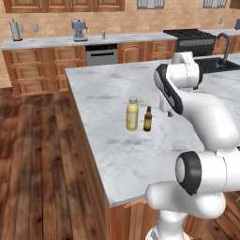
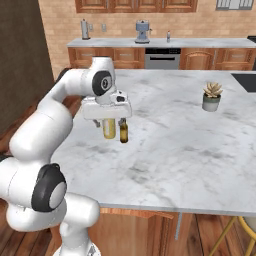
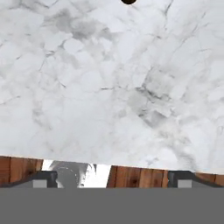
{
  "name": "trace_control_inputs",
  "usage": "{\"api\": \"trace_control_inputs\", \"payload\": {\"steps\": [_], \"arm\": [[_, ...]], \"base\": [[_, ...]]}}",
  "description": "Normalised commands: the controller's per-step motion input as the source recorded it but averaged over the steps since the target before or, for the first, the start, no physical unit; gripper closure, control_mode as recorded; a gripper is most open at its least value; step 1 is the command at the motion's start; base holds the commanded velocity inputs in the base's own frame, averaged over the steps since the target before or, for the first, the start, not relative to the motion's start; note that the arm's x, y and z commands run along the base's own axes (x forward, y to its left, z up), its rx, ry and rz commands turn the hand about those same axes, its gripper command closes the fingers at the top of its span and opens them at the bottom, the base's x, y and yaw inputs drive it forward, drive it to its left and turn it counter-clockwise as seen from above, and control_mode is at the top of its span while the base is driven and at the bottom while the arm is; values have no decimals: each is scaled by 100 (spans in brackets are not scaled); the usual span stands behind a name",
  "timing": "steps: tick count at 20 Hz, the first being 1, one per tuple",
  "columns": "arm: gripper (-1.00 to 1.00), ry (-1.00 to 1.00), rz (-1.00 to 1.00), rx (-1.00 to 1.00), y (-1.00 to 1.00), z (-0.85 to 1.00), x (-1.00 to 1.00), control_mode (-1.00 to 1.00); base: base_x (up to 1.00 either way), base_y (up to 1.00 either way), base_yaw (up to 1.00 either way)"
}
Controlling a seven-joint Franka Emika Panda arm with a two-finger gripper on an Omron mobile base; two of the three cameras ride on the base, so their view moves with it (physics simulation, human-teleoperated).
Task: Place the drinks on the dining counter in a tight cluster.
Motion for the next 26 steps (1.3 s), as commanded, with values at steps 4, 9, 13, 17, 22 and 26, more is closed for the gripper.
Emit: {"api": "trace_control_inputs", "payload": {"steps": [4, 9, 13, 17, 22, 26], "arm": [[-100, -9, -52, 4, 20, 11, -59, -100], [-100, -23, -48, 14, 27, 3, -49, -100], [-100, -25, -22, 0, 41, 0, -20, -100], [-100, -24, -12, 0, 37, 0, -12, -100], [-100, -15, -2, 0, 5, 10, -31, -100], [-100, 0, 0, 0, 0, 0, -1, -100]], "base": [[0, 0, 0], [0, 0, 0], [0, 0, 0], [0, 0, 0], [0, 0, 0], [0, 0, 0]]}}
